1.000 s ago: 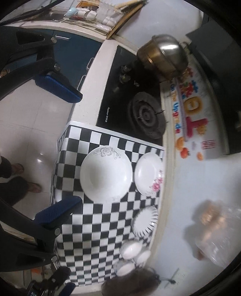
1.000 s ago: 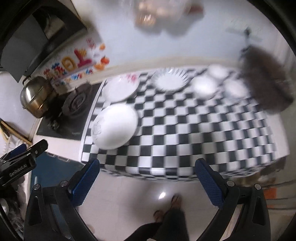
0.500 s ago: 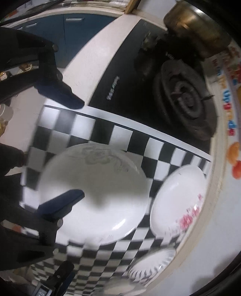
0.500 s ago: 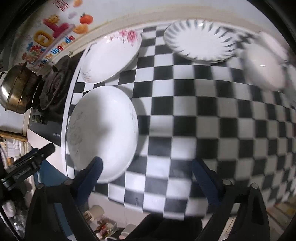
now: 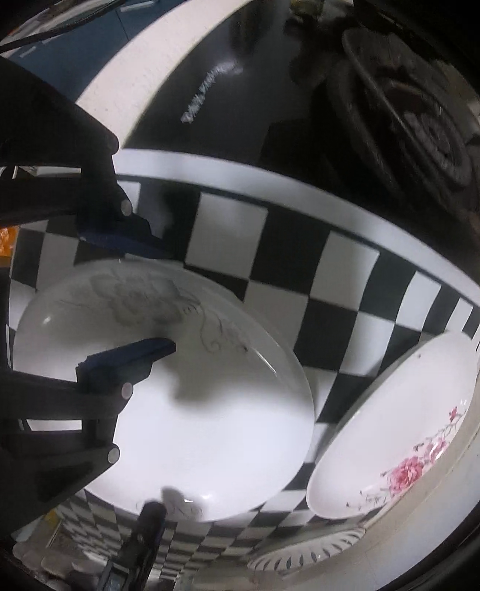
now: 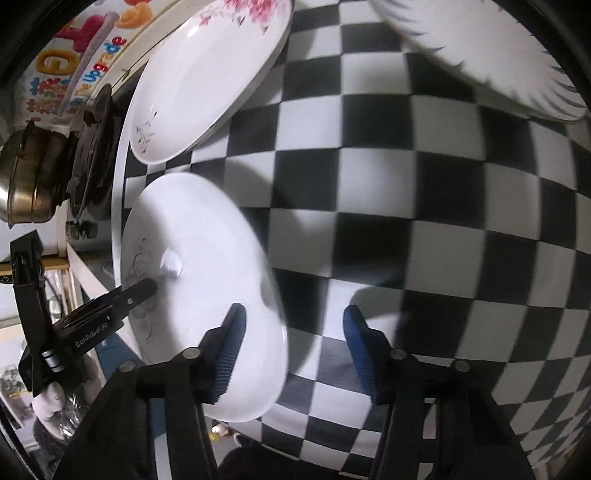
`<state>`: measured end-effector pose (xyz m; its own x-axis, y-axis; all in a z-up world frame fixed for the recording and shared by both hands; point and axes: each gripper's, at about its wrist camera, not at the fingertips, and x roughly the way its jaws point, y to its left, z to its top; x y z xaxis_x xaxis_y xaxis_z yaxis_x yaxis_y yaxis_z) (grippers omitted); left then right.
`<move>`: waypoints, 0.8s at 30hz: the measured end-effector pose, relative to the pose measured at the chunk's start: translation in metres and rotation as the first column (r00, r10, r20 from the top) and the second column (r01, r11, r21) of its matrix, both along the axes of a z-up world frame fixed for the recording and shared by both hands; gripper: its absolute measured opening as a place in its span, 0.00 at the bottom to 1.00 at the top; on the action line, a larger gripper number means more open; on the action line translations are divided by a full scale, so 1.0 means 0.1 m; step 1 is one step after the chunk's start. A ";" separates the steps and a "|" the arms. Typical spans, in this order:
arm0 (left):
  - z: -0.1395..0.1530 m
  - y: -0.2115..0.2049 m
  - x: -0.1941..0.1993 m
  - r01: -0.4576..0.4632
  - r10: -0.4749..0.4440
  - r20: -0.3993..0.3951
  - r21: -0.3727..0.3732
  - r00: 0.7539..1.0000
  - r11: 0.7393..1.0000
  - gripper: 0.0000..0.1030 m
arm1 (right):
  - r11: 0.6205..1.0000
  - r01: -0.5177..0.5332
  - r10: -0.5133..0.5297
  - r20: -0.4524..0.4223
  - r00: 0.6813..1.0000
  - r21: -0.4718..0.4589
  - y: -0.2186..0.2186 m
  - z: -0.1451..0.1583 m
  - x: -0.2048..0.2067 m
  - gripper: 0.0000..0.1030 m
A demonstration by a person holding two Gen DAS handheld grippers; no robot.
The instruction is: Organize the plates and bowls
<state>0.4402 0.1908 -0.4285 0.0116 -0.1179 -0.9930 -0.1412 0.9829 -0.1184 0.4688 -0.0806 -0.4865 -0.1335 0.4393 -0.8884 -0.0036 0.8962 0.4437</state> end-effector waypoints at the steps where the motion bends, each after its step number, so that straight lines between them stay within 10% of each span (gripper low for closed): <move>1: 0.00 -0.01 0.01 0.010 -0.010 -0.003 -0.006 1.000 1.000 0.39 | 1.000 -0.006 0.006 -0.008 1.000 0.003 0.03 -0.01 0.00 0.49; 13: 0.03 0.08 0.02 0.110 -0.109 0.011 -0.059 0.994 0.992 0.33 | 0.999 -0.006 0.005 -0.028 1.000 -0.046 0.29 -0.07 -0.14 0.22; 24: 0.12 -0.07 -0.03 0.135 -0.134 0.026 -0.065 0.991 0.989 0.29 | 0.998 0.036 -0.037 -0.014 0.999 -0.053 0.10 -0.01 -0.31 0.22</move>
